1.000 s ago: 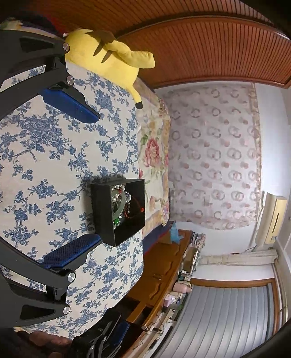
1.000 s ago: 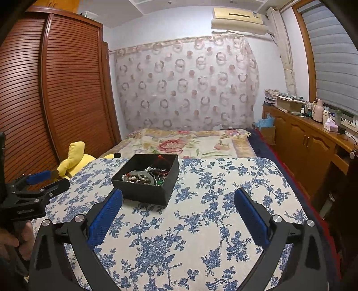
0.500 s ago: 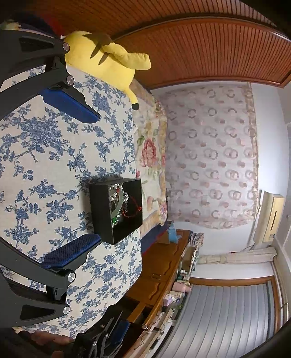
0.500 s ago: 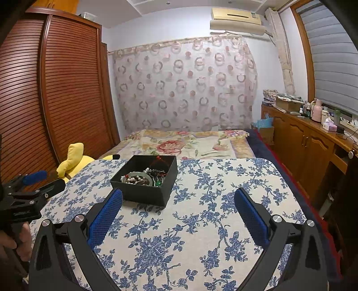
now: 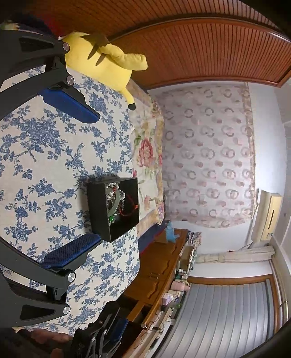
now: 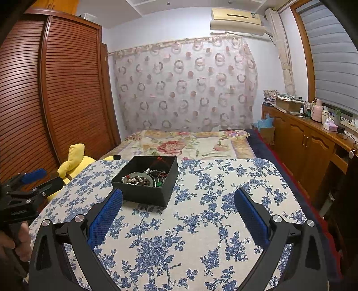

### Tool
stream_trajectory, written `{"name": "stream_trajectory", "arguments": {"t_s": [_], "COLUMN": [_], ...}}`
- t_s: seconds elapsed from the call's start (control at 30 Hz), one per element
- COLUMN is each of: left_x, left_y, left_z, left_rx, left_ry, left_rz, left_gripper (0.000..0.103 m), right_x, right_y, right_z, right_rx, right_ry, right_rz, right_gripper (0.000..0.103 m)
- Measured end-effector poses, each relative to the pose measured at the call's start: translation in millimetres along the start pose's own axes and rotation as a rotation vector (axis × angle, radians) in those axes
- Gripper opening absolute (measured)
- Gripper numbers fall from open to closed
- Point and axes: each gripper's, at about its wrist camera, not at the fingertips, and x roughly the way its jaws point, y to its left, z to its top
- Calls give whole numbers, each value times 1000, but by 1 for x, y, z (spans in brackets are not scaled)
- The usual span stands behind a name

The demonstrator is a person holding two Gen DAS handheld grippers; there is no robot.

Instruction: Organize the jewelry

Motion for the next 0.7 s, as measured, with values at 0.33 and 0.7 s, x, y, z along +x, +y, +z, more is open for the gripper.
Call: {"name": "stream_trajectory", "arguments": {"t_s": [0.33, 0.7], "left_x": [-3, -4], "left_y": [-1, -1], "left_z": [1, 0], "left_rx": [3, 2], "left_ry": [-4, -9], "left_rz": [0, 3], "left_gripper": [95, 95], "right_x": [0, 0], "right_y": [0, -1], "right_z": [0, -1], "right_rx": [0, 1], "right_ry": [0, -1], "right_rz": [-1, 1], "right_gripper": [101, 101]}}
